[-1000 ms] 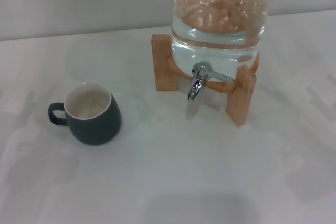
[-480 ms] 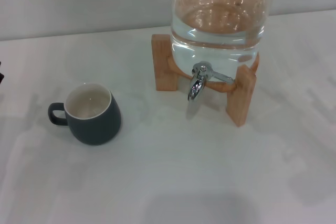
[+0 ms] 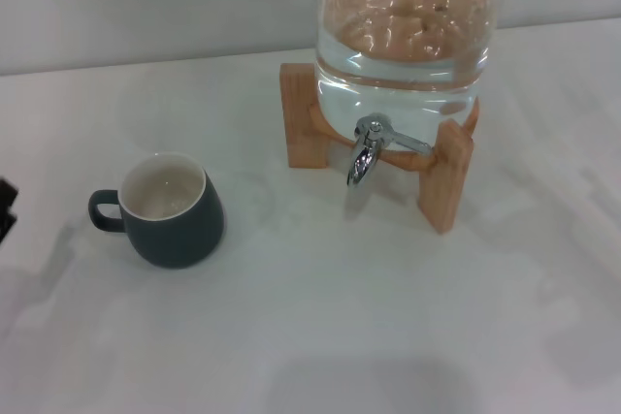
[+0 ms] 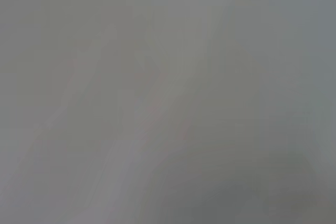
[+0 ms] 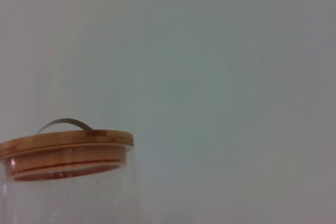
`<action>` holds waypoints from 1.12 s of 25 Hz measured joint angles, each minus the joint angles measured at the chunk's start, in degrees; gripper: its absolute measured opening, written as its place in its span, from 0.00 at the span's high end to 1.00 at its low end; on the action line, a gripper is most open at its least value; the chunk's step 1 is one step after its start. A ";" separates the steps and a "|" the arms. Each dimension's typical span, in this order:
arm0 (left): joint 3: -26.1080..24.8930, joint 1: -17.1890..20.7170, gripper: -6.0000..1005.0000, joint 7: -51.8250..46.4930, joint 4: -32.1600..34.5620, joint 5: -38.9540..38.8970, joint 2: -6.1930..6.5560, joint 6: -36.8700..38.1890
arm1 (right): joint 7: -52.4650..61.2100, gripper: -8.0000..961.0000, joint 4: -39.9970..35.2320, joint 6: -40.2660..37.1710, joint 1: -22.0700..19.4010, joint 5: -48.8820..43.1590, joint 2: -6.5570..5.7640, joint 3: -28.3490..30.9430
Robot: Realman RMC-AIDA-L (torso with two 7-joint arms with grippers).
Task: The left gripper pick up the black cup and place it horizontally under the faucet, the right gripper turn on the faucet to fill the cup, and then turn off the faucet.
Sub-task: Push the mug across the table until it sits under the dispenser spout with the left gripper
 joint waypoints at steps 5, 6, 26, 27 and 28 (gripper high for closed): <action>0.30 -0.37 0.13 -4.62 -6.33 4.51 -0.24 0.85 | -0.06 0.24 -0.05 -1.14 0.45 0.05 -0.08 0.33; 0.78 -0.52 0.13 -4.35 -6.81 4.84 -0.37 0.71 | -0.07 0.24 -0.05 -1.22 0.63 0.03 -0.08 0.27; 6.93 -5.62 0.13 3.38 -3.76 4.93 -0.85 -13.58 | -0.11 0.25 1.45 -1.11 0.81 -0.27 0.19 -0.28; 6.93 -5.81 0.13 3.46 -3.57 4.93 -0.84 -14.00 | -0.11 0.25 1.46 -1.13 0.84 -0.28 0.19 -0.29; 6.94 -6.05 0.13 3.56 -3.36 4.93 -0.84 -14.48 | -0.11 0.25 1.46 -1.15 0.89 -0.30 0.19 -0.29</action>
